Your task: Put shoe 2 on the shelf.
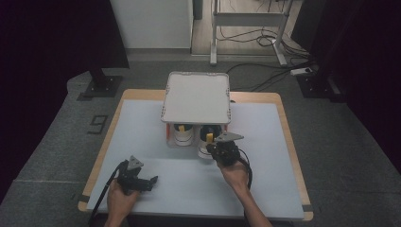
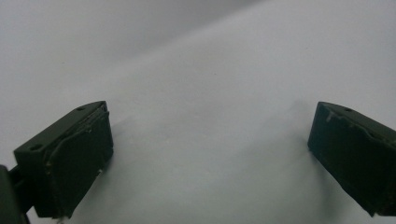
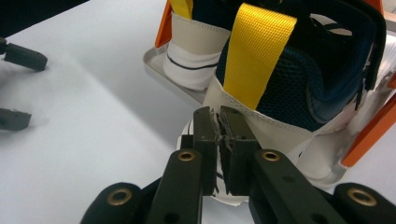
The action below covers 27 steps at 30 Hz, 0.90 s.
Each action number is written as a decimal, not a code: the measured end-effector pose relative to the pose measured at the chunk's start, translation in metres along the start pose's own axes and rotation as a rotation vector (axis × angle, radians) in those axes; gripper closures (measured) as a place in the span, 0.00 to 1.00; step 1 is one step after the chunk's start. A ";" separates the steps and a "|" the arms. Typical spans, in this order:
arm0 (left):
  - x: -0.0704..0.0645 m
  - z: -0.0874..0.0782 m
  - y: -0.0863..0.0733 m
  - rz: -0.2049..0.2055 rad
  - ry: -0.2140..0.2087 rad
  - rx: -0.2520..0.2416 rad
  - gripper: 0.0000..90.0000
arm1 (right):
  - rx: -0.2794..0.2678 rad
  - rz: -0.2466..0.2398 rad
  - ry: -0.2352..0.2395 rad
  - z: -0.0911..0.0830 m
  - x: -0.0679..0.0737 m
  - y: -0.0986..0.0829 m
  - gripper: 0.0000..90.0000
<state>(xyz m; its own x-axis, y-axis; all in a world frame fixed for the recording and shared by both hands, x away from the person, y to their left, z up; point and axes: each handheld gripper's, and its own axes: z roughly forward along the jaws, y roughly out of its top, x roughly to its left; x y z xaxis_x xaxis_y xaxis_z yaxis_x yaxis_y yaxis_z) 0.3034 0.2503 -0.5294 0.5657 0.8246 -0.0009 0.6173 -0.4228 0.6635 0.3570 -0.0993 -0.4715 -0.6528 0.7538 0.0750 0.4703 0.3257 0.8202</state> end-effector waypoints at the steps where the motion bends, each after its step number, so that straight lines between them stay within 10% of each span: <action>1: 0.000 0.000 0.000 0.000 0.000 0.000 0.00 | 0.000 0.000 0.000 0.000 0.000 0.000 0.94; 7: 0.000 0.000 0.000 0.000 0.000 0.000 0.00 | 0.003 0.015 -0.080 0.009 -0.013 0.001 0.94; 27: 0.000 0.000 0.000 0.000 0.000 -0.001 0.00 | -0.022 0.013 -0.134 0.034 -0.025 0.008 0.93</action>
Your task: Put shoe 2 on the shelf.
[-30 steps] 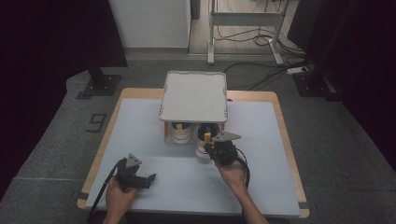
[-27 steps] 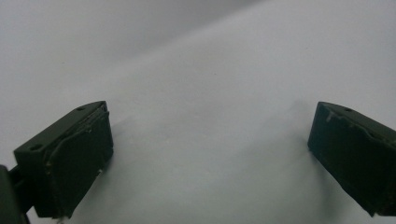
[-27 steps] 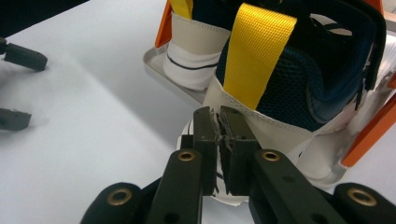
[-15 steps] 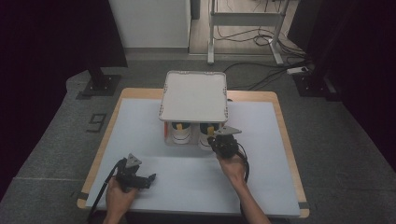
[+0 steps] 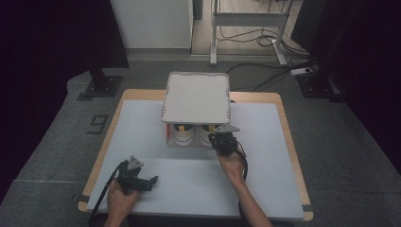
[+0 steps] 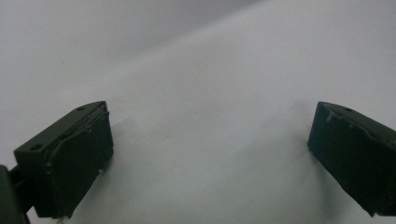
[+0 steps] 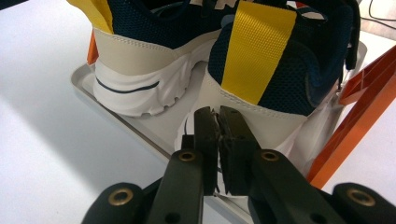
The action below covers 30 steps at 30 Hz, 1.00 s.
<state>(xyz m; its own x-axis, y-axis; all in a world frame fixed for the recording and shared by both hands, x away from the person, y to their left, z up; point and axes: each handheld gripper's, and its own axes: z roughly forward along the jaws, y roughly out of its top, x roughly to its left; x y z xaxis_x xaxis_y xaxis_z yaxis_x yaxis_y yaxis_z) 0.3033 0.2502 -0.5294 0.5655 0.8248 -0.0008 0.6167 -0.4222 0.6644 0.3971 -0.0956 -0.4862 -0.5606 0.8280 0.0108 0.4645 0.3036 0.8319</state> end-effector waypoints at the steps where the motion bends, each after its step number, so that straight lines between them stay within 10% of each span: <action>1: 0.000 0.000 0.000 0.000 0.000 0.000 0.00 | 0.015 0.006 0.009 -0.001 0.001 0.000 0.88; 16: 0.000 0.000 0.000 -0.001 0.000 0.000 0.00 | 0.040 -0.002 0.119 -0.021 0.007 -0.002 0.47; 30: 0.000 0.000 0.000 0.002 0.000 0.001 0.00 | 0.115 -0.063 0.088 -0.055 0.006 -0.012 0.13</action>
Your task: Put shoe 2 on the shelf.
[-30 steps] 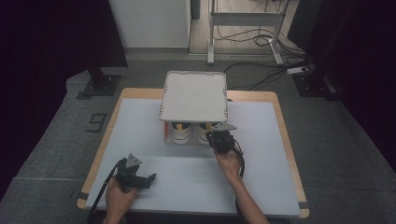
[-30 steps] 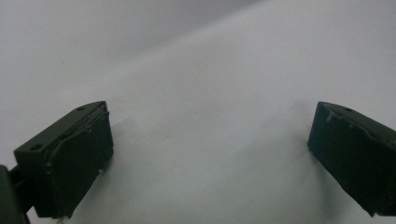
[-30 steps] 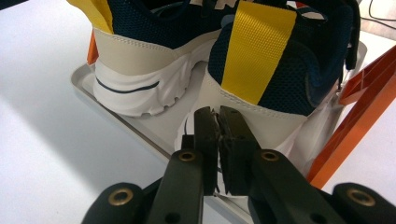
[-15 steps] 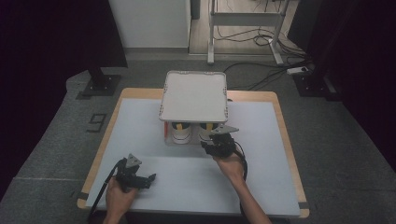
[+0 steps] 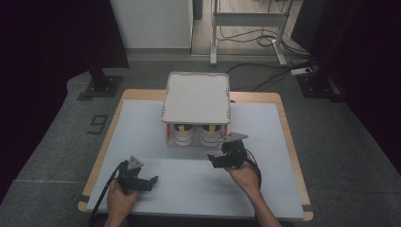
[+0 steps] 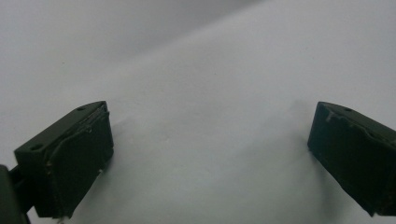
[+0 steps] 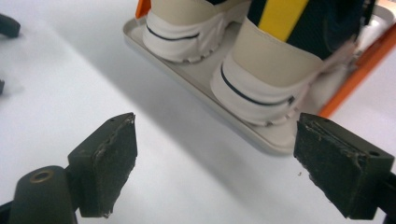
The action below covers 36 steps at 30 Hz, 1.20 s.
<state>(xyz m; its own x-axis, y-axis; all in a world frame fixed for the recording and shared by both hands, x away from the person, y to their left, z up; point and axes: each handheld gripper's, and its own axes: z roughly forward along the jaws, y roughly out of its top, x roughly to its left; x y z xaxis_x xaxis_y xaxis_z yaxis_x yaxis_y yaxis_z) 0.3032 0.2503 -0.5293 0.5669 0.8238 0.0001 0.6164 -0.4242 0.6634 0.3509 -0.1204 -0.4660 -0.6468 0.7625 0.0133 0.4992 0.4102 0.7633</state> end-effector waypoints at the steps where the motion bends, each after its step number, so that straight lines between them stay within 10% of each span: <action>1: 0.000 0.000 0.000 0.000 0.000 0.000 0.00 | 0.000 -0.003 -0.005 -0.003 -0.001 -0.002 0.13; 16: 0.000 0.000 0.000 -0.002 0.001 -0.001 0.00 | -0.009 -0.008 -0.064 -0.052 -0.013 -0.031 0.00; 22: 0.000 0.000 0.000 -0.002 0.001 -0.002 0.00 | -0.018 0.064 -0.127 -0.068 -0.033 -0.065 0.00; 36: 0.000 0.000 0.000 -0.002 0.001 -0.001 0.00 | 0.070 0.171 -0.195 -0.044 -0.058 -0.130 0.00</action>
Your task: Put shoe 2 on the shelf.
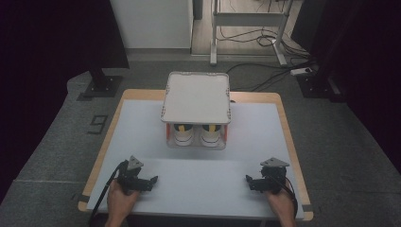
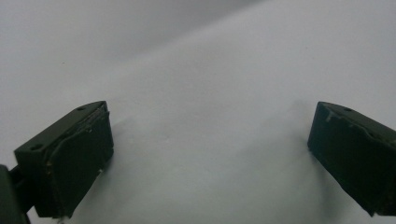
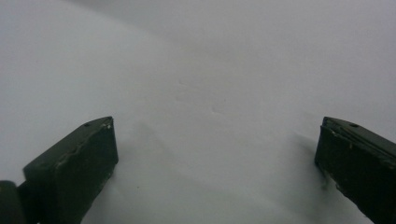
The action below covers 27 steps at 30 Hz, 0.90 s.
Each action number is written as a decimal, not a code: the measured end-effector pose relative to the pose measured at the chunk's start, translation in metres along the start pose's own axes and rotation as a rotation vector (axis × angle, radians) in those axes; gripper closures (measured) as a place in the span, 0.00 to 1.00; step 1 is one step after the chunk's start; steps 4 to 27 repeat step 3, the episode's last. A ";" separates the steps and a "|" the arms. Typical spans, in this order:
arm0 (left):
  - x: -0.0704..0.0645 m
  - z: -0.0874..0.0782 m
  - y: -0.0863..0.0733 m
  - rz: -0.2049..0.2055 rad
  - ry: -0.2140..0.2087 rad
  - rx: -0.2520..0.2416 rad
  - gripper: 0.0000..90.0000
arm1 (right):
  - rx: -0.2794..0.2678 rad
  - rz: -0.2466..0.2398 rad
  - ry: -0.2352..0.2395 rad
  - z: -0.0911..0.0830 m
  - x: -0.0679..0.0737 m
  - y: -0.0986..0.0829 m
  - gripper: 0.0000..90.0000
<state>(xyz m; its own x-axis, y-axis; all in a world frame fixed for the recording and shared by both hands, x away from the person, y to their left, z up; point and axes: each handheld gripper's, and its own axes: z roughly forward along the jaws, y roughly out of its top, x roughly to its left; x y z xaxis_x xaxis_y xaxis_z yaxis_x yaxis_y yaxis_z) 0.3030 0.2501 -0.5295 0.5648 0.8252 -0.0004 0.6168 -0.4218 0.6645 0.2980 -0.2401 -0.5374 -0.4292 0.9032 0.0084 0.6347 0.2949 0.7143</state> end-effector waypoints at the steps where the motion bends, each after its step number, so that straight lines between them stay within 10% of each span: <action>1: 0.000 0.000 0.000 0.001 0.001 -0.001 0.00 | -0.003 0.000 -0.003 0.000 0.000 0.000 0.00; 27: 0.000 0.000 0.000 -0.001 -0.001 0.001 0.00 | -0.003 0.000 -0.002 0.000 0.000 0.000 0.00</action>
